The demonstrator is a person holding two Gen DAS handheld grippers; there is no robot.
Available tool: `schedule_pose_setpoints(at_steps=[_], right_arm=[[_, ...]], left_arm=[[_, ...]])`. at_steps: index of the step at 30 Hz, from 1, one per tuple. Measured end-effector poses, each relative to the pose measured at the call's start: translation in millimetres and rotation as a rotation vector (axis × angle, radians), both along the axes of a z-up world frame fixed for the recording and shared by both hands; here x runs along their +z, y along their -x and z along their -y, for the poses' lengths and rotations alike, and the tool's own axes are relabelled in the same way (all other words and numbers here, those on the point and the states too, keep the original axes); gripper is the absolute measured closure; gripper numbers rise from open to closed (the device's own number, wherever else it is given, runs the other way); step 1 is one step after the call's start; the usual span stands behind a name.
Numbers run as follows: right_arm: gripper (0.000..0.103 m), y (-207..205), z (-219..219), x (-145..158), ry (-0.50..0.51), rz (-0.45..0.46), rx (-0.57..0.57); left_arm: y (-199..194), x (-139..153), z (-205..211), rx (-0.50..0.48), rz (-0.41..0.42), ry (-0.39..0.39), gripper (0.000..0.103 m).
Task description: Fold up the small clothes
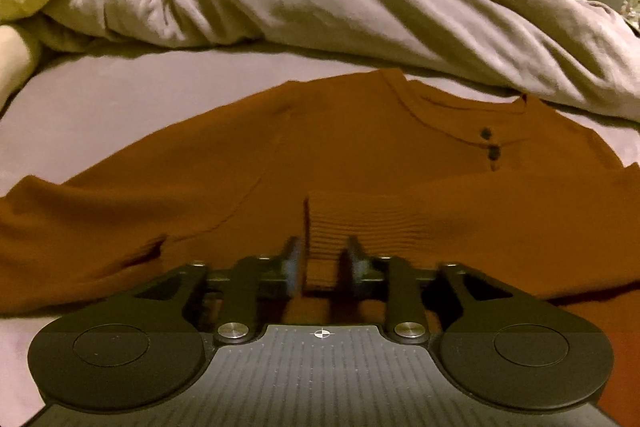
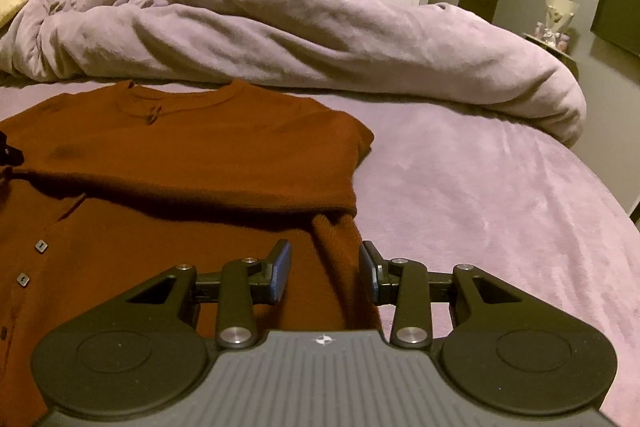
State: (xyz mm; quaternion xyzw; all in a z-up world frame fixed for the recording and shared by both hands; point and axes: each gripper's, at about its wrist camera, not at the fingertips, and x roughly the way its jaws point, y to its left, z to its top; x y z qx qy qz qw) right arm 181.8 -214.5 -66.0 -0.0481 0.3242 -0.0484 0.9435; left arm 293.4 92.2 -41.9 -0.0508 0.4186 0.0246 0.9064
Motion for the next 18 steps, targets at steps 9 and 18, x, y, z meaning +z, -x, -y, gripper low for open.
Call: schedule_pose_setpoints(at_steps=[9, 18], right_arm=[[0.067, -8, 2, -3, -0.006, -0.003, 0.010], [0.067, -42, -5, -13, 0.072, -0.009, 0.046]], left_arm=[[6, 10, 3, -0.009, 0.048, 0.047, 0.053], [-7, -5, -2, -0.006, -0.036, 0.064, 0.046]])
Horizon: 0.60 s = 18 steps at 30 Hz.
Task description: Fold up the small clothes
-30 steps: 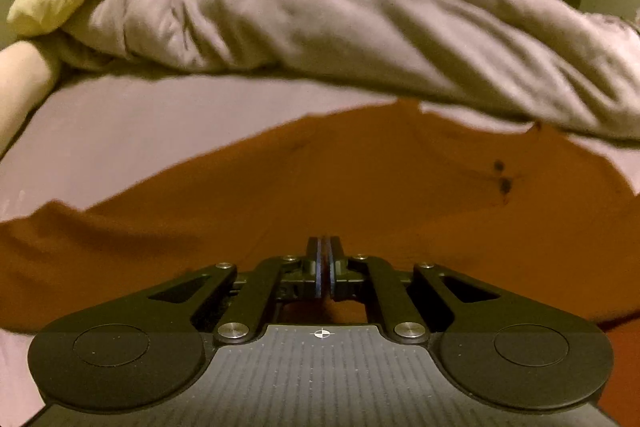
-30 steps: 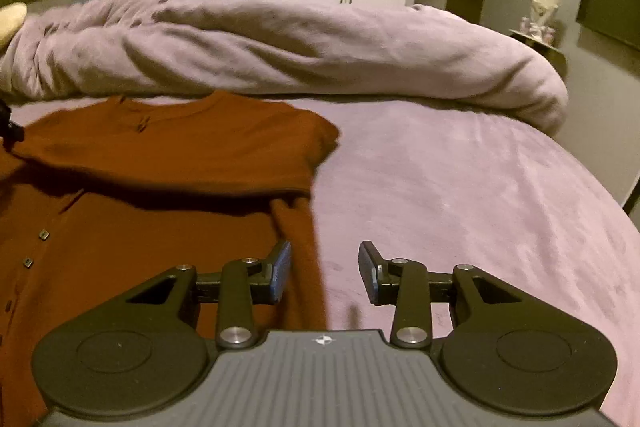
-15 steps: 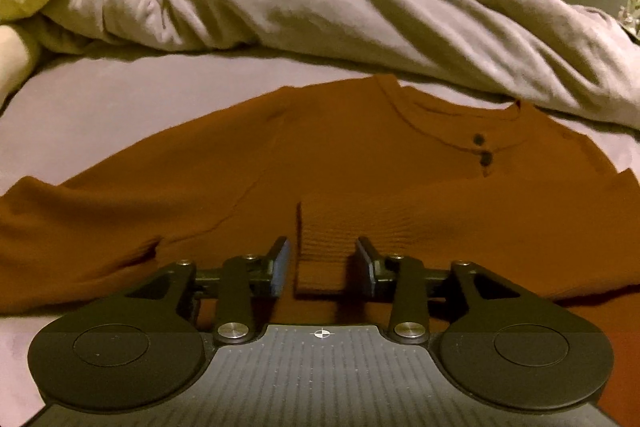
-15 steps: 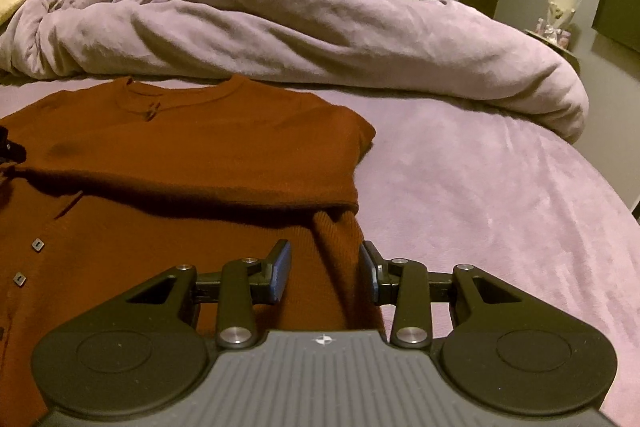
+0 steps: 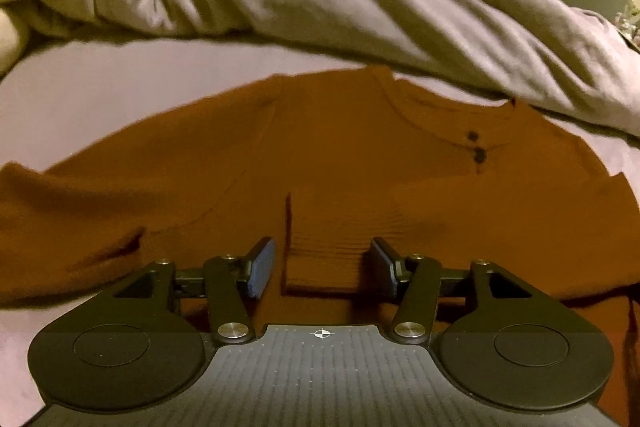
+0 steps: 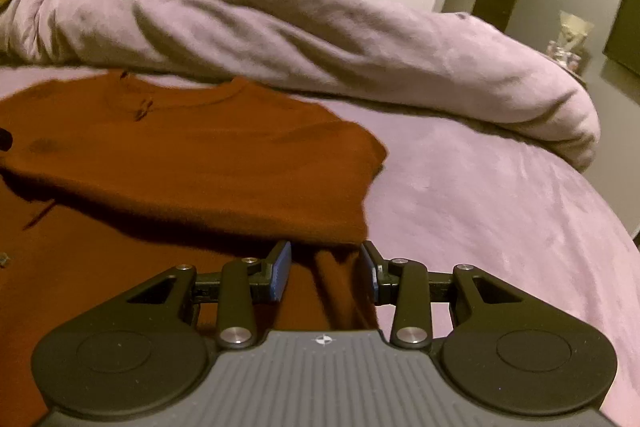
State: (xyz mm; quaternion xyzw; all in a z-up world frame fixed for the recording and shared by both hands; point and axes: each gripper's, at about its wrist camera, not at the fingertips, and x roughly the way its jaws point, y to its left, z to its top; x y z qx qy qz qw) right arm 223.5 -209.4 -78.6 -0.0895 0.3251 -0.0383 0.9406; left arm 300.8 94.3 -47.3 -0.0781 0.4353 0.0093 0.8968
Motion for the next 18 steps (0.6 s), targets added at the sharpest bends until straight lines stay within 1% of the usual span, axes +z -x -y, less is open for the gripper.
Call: schedule_pose_setpoints(at_steps=[2, 3, 5, 6, 7, 8, 10, 11, 13, 14, 16, 17, 18], right_arm=[[0.067, -6, -1, -4, 0.011, -0.002, 0.002], [0.067, -7, -2, -5, 0.021, 0.000, 0.004], [0.067, -9, -3, -6, 0.035, 0.008, 0.003], [0.067, -9, -4, -7, 0.039, 0.010, 0.002], [0.067, -10, -4, -7, 0.042, 0.011, 0.001], [0.067, -10, -3, -7, 0.045, 0.013, -0.001], [0.067, -10, -3, -8, 0.050, 0.014, -0.001], [0.067, -10, -3, -7, 0.053, 0.013, -0.004], [0.067, -10, -4, -5, 0.053, 0.012, -0.009], [0.067, -10, -4, -3, 0.052, 0.013, -0.010], [0.067, -7, -5, 1, 0.050, 0.024, -0.007], [0.067, -5, -6, 3, 0.053, 0.033, 0.000], [0.067, -3, -8, 4, 0.063, 0.038, 0.006]], left_arm=[[-2, -3, -4, 0.007, 0.003, 0.016, 0.052], [-3, -3, -5, 0.008, 0.008, 0.022, 0.057], [-6, -4, -8, 0.010, 0.012, 0.031, 0.075], [-8, -4, -10, 0.017, 0.010, 0.033, 0.079], [-10, -3, -12, 0.022, 0.010, 0.033, 0.090], [-11, -2, -13, 0.024, 0.012, 0.034, 0.095], [-12, 2, -15, 0.016, 0.023, 0.040, 0.097], [-11, 6, -15, 0.010, 0.040, 0.031, 0.097], [-7, 14, -16, 0.008, 0.088, -0.013, 0.098], [-6, 17, -17, 0.018, 0.097, -0.031, 0.099], [-6, 17, -24, 0.054, 0.095, -0.049, 0.100], [-6, 15, -29, 0.077, 0.074, -0.054, 0.100], [-5, 12, -35, 0.095, 0.052, -0.044, 0.098]])
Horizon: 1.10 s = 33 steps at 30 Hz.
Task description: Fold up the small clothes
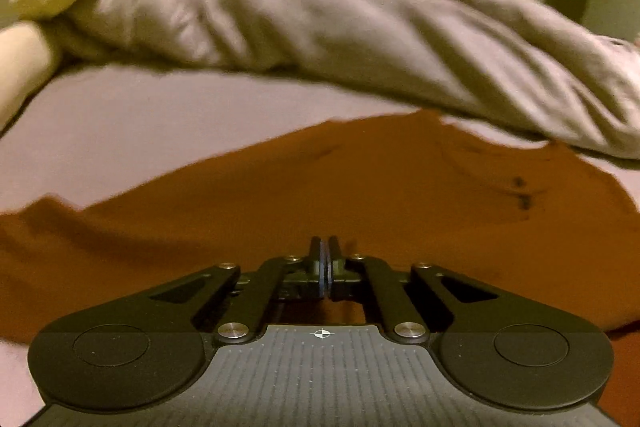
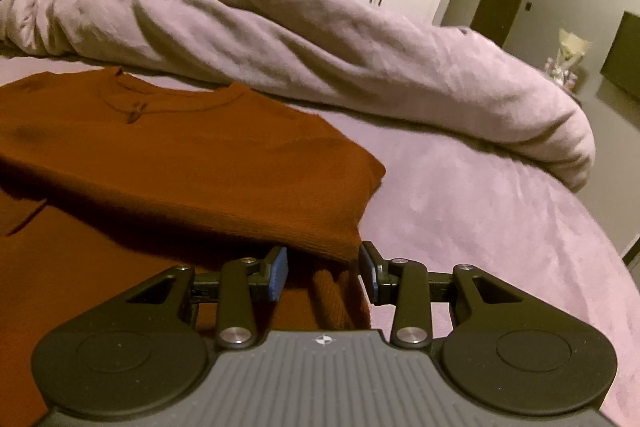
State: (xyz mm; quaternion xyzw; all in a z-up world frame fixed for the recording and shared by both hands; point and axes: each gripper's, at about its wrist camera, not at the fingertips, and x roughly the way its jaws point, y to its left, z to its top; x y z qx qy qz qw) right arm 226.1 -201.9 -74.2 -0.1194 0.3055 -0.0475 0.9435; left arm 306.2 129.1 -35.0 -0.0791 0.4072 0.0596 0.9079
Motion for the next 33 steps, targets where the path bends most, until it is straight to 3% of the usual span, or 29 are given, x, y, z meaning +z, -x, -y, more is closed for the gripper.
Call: schedule_pose_setpoints(at_steps=[1, 2, 3, 5, 7, 9, 12, 15, 17, 21, 23, 30, 32, 33], right_arm=[[0.067, 2, -2, 0, 0.011, 0.001, 0.005], [0.067, 4, -3, 1, 0.017, -0.002, 0.009], [0.066, 7, -3, 2, 0.014, -0.005, 0.009], [0.065, 14, -3, 5, 0.000, -0.003, 0.004], [0.061, 25, -5, 8, -0.003, 0.005, 0.003], [0.053, 35, -9, 9, -0.011, 0.007, 0.013], [0.038, 49, -20, 8, 0.004, 0.014, 0.052], [0.036, 58, -33, 4, 0.012, 0.008, 0.089], [0.034, 57, -37, 2, -0.002, -0.012, 0.086], [0.033, 57, -47, 6, -0.005, -0.029, 0.083], [0.032, 57, -51, 8, 0.009, -0.026, 0.089], [0.031, 58, -60, 12, -0.028, -0.050, 0.072], [0.031, 58, -61, 11, -0.038, -0.062, 0.064], [0.030, 58, -61, 11, -0.040, -0.065, 0.061]], left_arm=[[4, -2, -9, 0.030, -0.017, 0.024, 0.084], [9, -2, -17, 0.050, -0.017, 0.049, 0.060], [16, -1, -26, 0.069, -0.003, 0.076, 0.050], [37, 6, -46, 0.120, 0.040, 0.104, 0.019], [61, 12, -71, 0.208, 0.062, 0.063, 0.010], [85, 14, -102, 0.293, 0.087, 0.058, 0.009], [116, 9, -161, 0.481, 0.087, 0.108, 0.009], [147, 2, -219, 0.675, 0.103, 0.200, 0.010], [160, -1, -247, 0.753, 0.127, 0.217, 0.011], [167, -9, -286, 0.796, 0.197, 0.282, 0.022], [166, -16, -300, 0.829, 0.204, 0.334, 0.037], [163, -36, -336, 0.883, 0.237, 0.439, 0.060], [164, -36, -341, 0.903, 0.233, 0.461, 0.080], [164, -36, -343, 0.903, 0.225, 0.466, 0.083]])
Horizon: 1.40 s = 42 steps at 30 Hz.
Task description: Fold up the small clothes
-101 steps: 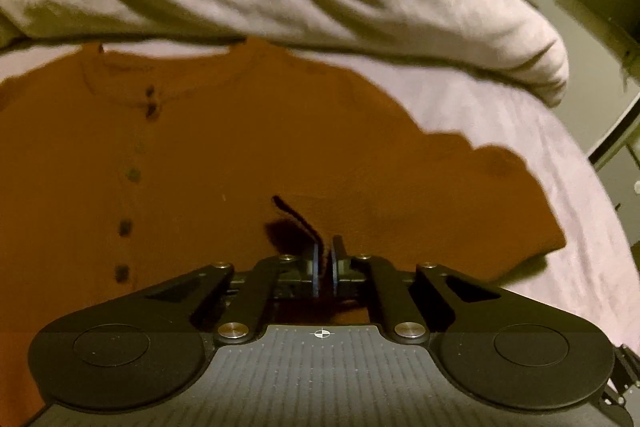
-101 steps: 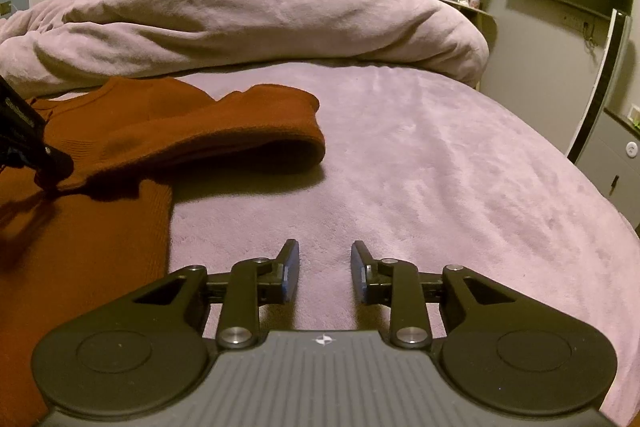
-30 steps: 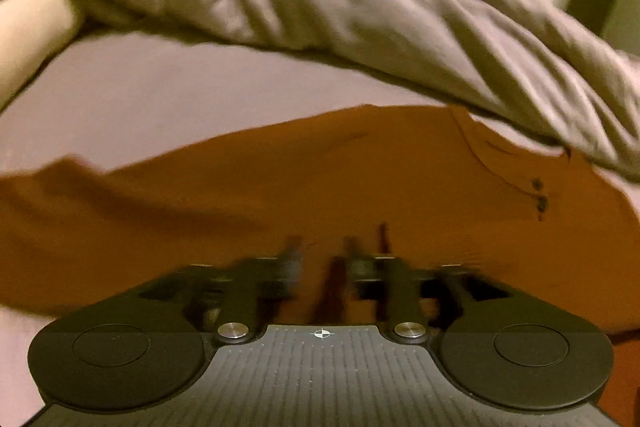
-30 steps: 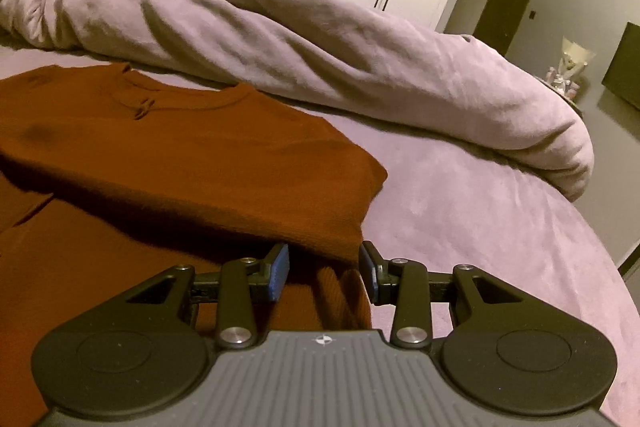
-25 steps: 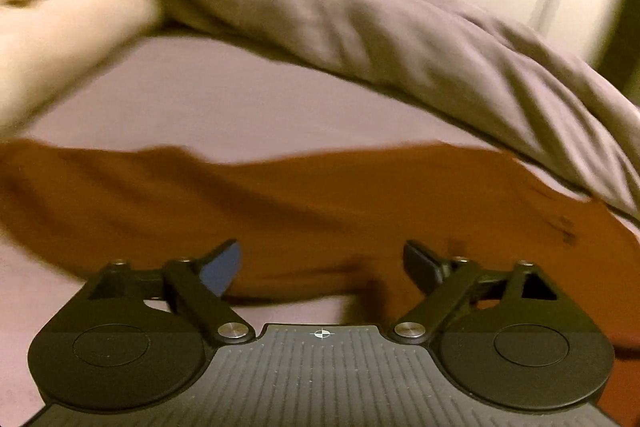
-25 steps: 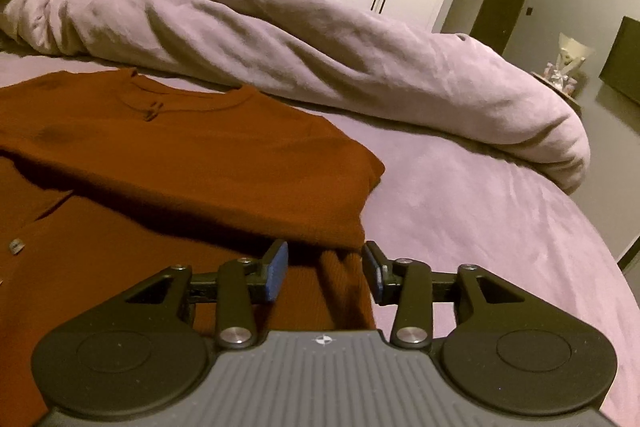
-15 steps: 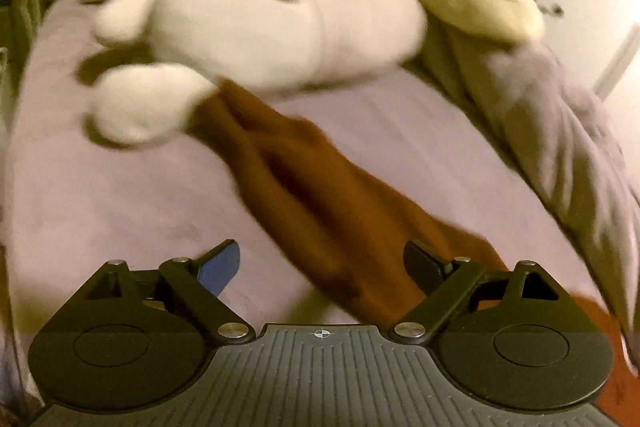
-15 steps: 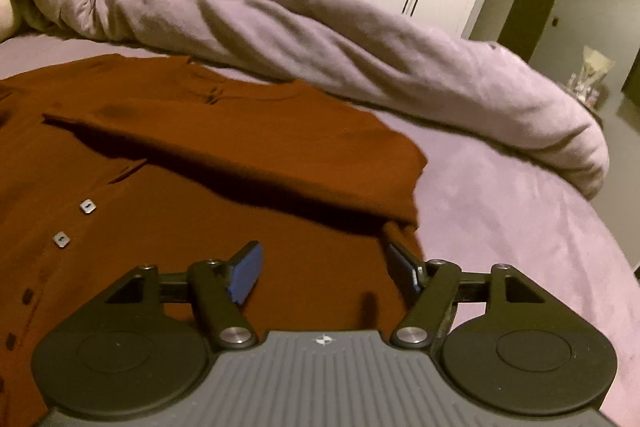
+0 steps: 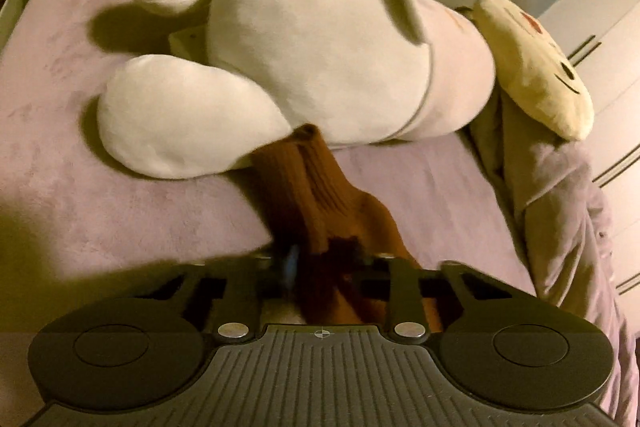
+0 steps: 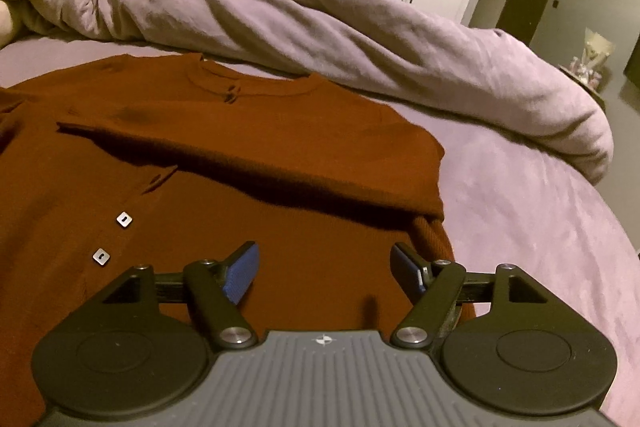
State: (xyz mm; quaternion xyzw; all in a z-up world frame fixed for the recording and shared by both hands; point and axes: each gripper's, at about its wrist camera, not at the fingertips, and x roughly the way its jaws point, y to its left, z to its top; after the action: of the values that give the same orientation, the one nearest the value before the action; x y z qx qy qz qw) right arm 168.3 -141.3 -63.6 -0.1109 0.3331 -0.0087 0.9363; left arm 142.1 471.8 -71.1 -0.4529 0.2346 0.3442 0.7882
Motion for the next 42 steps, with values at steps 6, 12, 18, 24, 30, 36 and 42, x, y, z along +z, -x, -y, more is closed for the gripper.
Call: schedule_pose_setpoints(at_steps=[6, 12, 18, 24, 30, 36, 42], right_arm=[[0.031, 4, 6, 1, -0.002, 0.012, -0.009], [0.030, 9, 21, 4, -0.035, 0.019, -0.043], [0.031, 16, 35, 6, -0.065, 0.036, -0.058], [0.030, 22, 48, 8, -0.117, 0.041, -0.088], [0.030, 27, 68, 19, -0.137, 0.066, -0.104], [0.033, 20, 73, 22, -0.201, 0.067, -0.070], [0.057, -12, 31, 23, -0.418, 0.009, 0.067]], left_arm=[[-2, 19, 17, -0.057, -0.061, -0.069, 0.094], [-25, 58, 80, -0.244, -0.073, -0.222, 0.095], [-67, 95, 203, -0.562, 0.011, -0.346, 0.095], [-104, 84, 352, -0.886, 0.039, -0.379, 0.094], [-94, 48, 422, -1.061, -0.092, -0.420, 0.038], [-41, 52, 364, -0.874, -0.133, -0.476, 0.016], [-16, 36, 290, -0.635, -0.294, -0.409, 0.016]])
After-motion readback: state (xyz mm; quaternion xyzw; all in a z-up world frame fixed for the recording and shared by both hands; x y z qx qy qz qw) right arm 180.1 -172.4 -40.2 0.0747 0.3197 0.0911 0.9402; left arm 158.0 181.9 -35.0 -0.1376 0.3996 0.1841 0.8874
